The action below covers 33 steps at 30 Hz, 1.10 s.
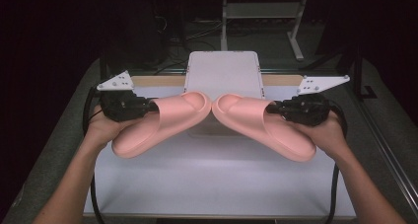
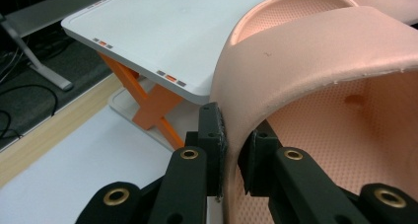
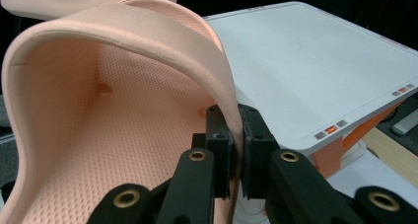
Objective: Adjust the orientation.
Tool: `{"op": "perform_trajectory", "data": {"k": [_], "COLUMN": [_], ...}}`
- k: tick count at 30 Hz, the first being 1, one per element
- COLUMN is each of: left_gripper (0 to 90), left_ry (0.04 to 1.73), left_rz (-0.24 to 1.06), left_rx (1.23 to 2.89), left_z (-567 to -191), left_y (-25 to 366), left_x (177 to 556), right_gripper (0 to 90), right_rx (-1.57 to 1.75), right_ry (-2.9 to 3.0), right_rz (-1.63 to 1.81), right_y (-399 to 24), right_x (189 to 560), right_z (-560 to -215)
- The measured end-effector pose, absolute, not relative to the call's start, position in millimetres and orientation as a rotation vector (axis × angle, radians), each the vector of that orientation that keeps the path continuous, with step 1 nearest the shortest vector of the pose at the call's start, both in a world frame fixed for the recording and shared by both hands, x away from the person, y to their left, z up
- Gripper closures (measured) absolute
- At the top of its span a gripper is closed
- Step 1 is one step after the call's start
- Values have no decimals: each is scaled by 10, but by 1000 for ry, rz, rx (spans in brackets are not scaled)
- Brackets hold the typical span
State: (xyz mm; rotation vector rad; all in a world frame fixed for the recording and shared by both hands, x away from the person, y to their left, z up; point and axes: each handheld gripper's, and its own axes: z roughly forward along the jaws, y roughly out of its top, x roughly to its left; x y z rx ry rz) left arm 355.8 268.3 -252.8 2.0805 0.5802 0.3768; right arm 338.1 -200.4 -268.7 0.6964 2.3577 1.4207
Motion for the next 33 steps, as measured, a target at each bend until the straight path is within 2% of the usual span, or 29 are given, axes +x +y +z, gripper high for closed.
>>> {"op": "perform_trajectory", "data": {"k": [17,33], "left_gripper": [807,807], "left_ry": [559,584], "left_rz": [411,417], "left_rx": [2109,2132], "left_z": [-2268,-2237], "left_y": [2581,2551], "left_x": [3883,4210], "right_gripper": [841,841], "right_rx": [707,730], "right_ry": [2346,2363], "right_rz": [1394,1378], "right_y": [-2047,-2035], "right_x": [3661,3986], "right_z": [-2495,-2468]}}
